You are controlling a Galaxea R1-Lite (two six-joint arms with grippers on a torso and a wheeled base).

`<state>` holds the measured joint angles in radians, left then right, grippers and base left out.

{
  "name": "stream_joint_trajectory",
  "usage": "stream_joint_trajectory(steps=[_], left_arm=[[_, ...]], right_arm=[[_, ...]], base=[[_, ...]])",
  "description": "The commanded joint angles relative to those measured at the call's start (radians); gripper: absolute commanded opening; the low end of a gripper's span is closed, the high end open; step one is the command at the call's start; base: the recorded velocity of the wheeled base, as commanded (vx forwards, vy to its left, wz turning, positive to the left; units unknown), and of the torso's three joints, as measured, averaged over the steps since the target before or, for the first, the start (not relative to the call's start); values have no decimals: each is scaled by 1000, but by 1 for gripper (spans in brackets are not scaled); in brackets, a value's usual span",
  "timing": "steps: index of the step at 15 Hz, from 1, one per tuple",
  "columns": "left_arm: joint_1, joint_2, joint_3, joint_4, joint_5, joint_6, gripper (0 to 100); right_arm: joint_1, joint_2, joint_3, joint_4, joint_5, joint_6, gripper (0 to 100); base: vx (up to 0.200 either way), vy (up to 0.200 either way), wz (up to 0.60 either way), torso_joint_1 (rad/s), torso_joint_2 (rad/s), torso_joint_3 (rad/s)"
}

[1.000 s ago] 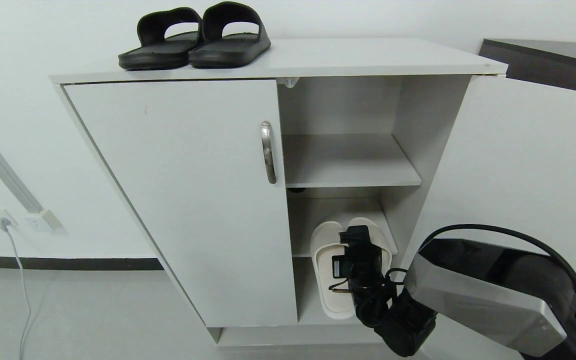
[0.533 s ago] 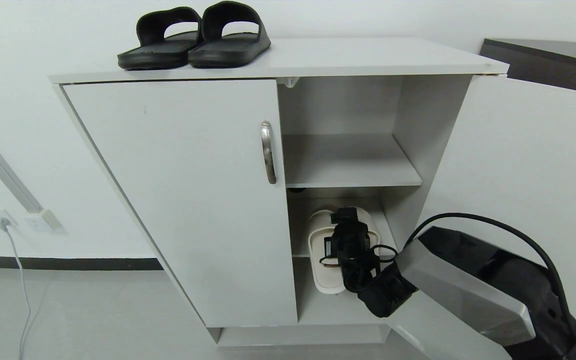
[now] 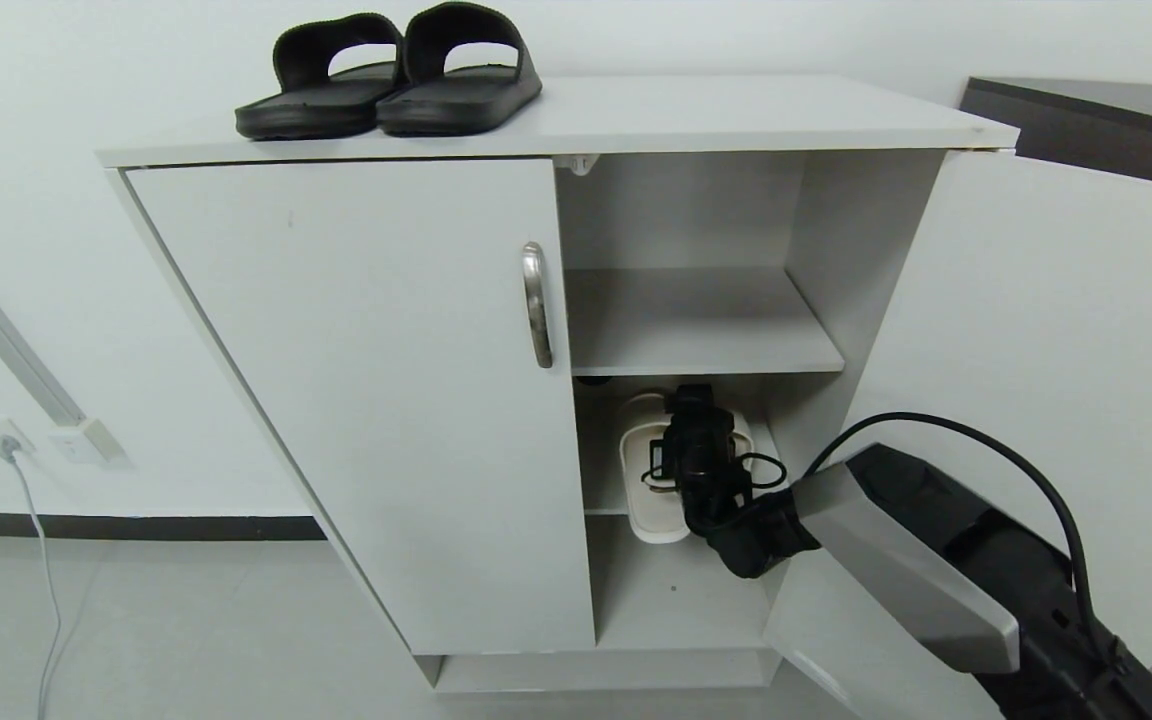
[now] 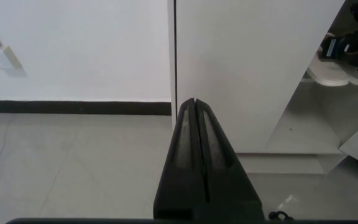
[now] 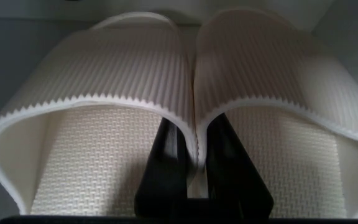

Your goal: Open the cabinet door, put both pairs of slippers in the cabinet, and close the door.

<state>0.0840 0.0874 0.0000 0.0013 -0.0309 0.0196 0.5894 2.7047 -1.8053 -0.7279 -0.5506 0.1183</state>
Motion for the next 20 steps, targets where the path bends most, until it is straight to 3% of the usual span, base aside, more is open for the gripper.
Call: stream_joint_trajectory(steps=[1,8,9,14,20], left_arm=[[0,0,0,0,0,-1,0],[0,0,0,0,3,-3,0],[0,0,0,0,3,-3,0],[0,0,0,0,5,-3,0],[0,0,0,0,3,-4,0]], right_arm=[[-14,37,-43,10,3,0,0],[-37,83,-115,41,29,0,0],[-39,83,-114,41,29,0,100],[-26,63,-58,31,24,0,100],[4,-89,231,-104,23,0,100]], base=[[0,0,0,0,0,0],[0,0,0,0,0,0],[0,0,0,0,0,0],[0,0,0,0,0,0],[0,0,0,0,0,0]])
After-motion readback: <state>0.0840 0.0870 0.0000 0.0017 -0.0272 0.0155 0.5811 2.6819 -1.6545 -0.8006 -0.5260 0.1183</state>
